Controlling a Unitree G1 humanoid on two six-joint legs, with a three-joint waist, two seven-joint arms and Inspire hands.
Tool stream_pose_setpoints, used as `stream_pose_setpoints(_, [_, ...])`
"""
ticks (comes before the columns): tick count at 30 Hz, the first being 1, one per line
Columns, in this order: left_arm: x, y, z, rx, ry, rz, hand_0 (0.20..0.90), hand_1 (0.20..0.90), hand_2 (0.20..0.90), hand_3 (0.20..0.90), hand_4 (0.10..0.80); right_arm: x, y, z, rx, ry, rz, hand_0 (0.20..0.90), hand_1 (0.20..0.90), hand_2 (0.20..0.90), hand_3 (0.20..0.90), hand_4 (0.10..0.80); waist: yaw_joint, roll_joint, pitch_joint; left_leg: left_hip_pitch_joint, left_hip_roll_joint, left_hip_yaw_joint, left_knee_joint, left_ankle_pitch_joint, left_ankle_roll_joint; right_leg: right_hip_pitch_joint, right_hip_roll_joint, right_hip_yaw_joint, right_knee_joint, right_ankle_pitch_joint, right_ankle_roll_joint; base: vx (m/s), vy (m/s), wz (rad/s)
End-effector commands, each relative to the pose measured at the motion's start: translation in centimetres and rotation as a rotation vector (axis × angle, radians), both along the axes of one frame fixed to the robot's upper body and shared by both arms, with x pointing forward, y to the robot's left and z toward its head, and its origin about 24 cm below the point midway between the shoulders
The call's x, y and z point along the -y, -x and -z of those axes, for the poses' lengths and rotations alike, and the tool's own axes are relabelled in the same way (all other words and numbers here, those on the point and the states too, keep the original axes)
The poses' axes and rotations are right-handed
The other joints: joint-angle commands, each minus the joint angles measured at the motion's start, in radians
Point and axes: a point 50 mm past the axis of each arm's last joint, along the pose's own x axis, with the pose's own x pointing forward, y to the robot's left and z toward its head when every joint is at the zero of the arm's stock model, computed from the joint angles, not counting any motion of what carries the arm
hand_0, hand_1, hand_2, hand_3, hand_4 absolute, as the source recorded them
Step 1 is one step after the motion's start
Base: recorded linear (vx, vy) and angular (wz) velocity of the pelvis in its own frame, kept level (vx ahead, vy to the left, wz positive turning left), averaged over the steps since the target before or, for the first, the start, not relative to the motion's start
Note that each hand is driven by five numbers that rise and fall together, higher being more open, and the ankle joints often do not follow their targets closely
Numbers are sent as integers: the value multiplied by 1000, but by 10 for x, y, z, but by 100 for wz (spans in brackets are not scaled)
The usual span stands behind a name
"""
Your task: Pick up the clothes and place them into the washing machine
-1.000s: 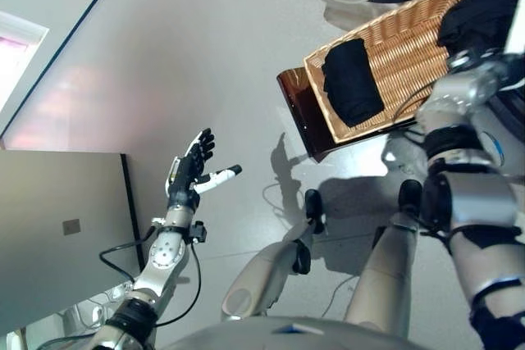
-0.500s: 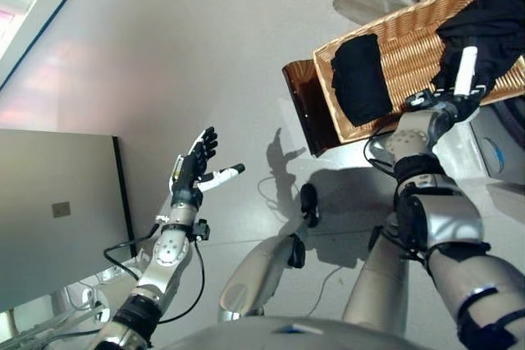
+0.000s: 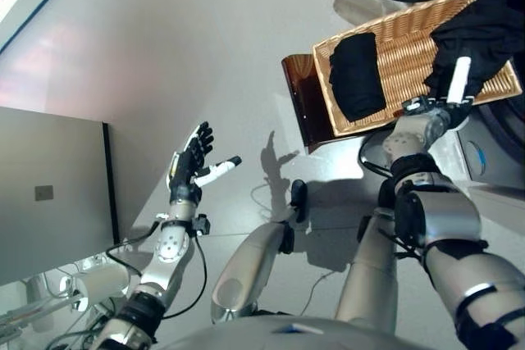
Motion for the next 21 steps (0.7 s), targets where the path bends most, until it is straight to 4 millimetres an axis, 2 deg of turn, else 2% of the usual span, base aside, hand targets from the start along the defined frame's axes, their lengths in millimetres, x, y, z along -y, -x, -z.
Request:
stream_pose_setpoints(1, [-15, -8, -27, 152, -18, -26, 900, 900, 900, 900, 800, 6, -4, -34, 117, 90, 13, 900, 900, 900, 900, 800, 23, 16, -49, -10, 14, 5, 116, -114, -40, 89, 2, -31, -245, 75, -12, 14, -36, 23])
stream_pose_setpoints(10, [-12, -3, -24, 129, -14, -6, 900, 900, 900, 900, 800, 10, -4, -43, 128, 95, 38, 900, 900, 900, 900, 800, 48, 55, -74, -7, 28, -7, 15, -58, -59, 67, 2, -45, -236, 54, -16, 42, -18, 8])
stream_pose_setpoints(15, [-9, -2, -30, 160, -13, 4, 900, 900, 900, 900, 800, 15, -5, -59, 167, 98, 67, 900, 900, 900, 900, 800, 65, 74, -78, -11, 42, -18, -41, -28, -71, 37, -1, -63, -213, 29, -19, 52, -34, 17])
stream_pose_setpoints(21, [-8, -3, -39, 202, -13, 16, 900, 900, 900, 900, 800, 21, -3, -80, 226, 117, 107, 900, 900, 900, 900, 800, 69, 76, -63, -35, 47, -25, -23, -29, -82, -16, -1, -75, -106, -21, -28, 30, -57, 12])
